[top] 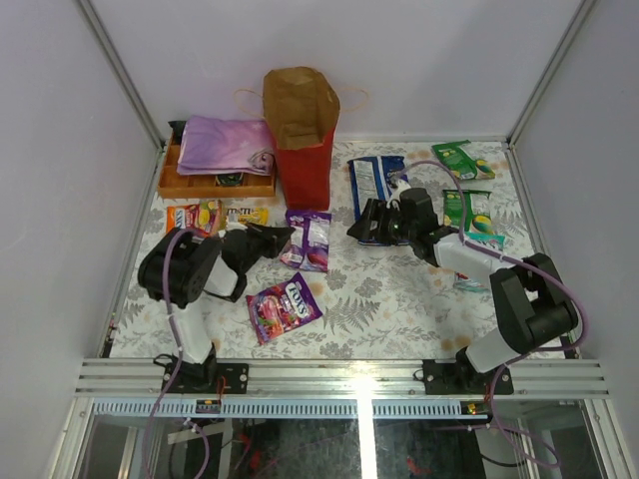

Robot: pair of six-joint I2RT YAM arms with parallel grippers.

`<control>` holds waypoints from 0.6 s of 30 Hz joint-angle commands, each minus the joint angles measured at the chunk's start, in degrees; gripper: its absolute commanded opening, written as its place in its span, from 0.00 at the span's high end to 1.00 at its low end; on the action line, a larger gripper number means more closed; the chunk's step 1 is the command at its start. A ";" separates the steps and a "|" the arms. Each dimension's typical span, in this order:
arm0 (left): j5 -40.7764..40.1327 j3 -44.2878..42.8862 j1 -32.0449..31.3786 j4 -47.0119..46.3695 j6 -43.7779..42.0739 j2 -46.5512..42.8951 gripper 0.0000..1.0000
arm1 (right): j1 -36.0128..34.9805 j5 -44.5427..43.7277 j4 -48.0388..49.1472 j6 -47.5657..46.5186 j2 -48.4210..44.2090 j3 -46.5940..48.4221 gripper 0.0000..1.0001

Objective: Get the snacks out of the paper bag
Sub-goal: Place the snack at the center of the board.

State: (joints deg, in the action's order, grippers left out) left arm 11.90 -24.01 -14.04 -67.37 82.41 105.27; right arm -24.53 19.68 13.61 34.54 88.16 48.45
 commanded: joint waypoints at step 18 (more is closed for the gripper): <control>-24.26 -7.39 -3.08 53.46 -29.69 -33.57 0.00 | -16.10 12.64 6.53 -1.91 3.34 -7.97 0.18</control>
State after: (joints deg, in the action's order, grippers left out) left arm -4.36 -33.17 -17.06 -35.11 62.13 78.52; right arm -36.16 28.08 16.49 32.32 87.92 39.90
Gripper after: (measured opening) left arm 0.995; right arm 0.824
